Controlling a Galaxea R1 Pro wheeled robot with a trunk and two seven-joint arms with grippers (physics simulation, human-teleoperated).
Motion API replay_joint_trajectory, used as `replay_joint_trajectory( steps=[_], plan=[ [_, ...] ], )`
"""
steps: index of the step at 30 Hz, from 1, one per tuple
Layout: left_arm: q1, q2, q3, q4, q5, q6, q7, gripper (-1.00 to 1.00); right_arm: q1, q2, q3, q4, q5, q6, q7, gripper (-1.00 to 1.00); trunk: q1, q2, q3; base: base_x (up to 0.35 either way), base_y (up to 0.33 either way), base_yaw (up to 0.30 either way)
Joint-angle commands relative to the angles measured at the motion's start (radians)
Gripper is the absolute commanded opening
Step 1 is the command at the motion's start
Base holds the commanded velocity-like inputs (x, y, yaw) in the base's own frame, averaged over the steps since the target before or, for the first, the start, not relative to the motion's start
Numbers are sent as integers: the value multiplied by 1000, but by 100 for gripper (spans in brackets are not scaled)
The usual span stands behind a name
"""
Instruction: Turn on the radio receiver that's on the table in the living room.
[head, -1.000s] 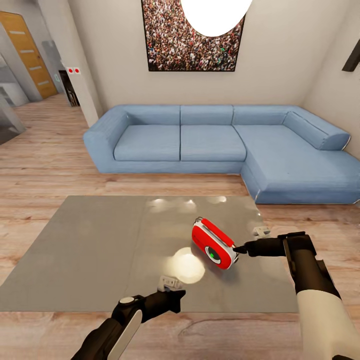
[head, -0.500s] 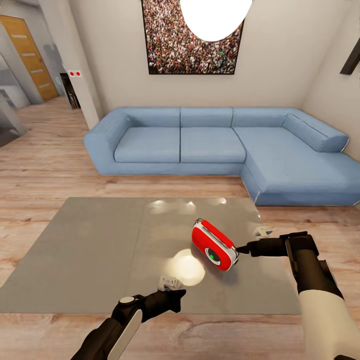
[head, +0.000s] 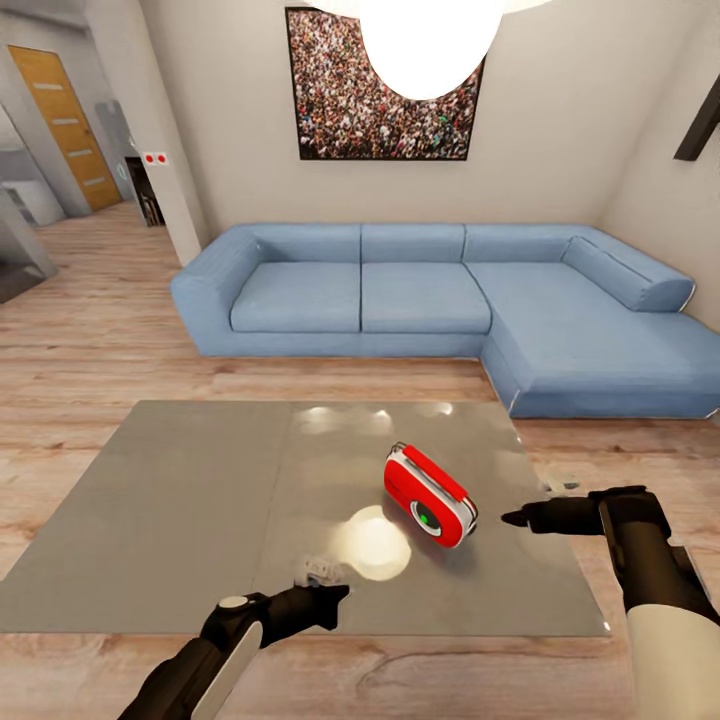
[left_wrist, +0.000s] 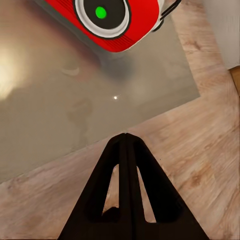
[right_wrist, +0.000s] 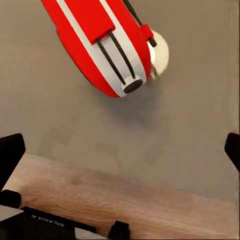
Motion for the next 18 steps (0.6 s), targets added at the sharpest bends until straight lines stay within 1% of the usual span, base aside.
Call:
replay_joint_trajectory(
  steps=[1,2,5,6,7,8,9,13,15,18],
  plan=[
    [0,8,0,1,2,-1,0,-100,5,-1,-1,2,-1,-1,-13,100,0,0,2,0,0,58],
    [1,24,0,3,6,-3,0,-100,12,-1,-6,5,-1,-6,-39,100,0,0,3,0,0,61],
    [1,54,0,10,20,-7,0,-100,26,-3,-15,11,-1,-21,-85,100,0,0,8,0,0,64],
    [2,69,0,15,28,-8,0,-100,39,-3,-18,12,-1,-31,-104,100,0,0,10,0,0,65],
    [3,83,0,22,36,-9,0,-100,55,-4,-21,12,-1,-42,-123,100,0,0,11,0,0,66],
    [5,107,0,49,47,-12,0,-100,91,-12,-24,12,-1,-60,-159,100,0,0,13,0,0,67],
    [5,118,0,84,51,-14,1,-100,118,-22,-25,12,-1,-67,-186,100,0,0,14,0,0,67],
    [6,126,0,177,53,-18,1,-100,176,-39,-28,12,-1,-74,-226,100,0,0,20,0,0,73],
    [6,128,0,249,53,-24,0,-100,218,-45,-44,13,-1,-81,-252,100,0,0,24,0,0,82],
    [6,128,0,328,53,-56,0,-100,256,-51,-75,14,-1,-108,-277,100,0,0,28,0,0,85]
  ],
)
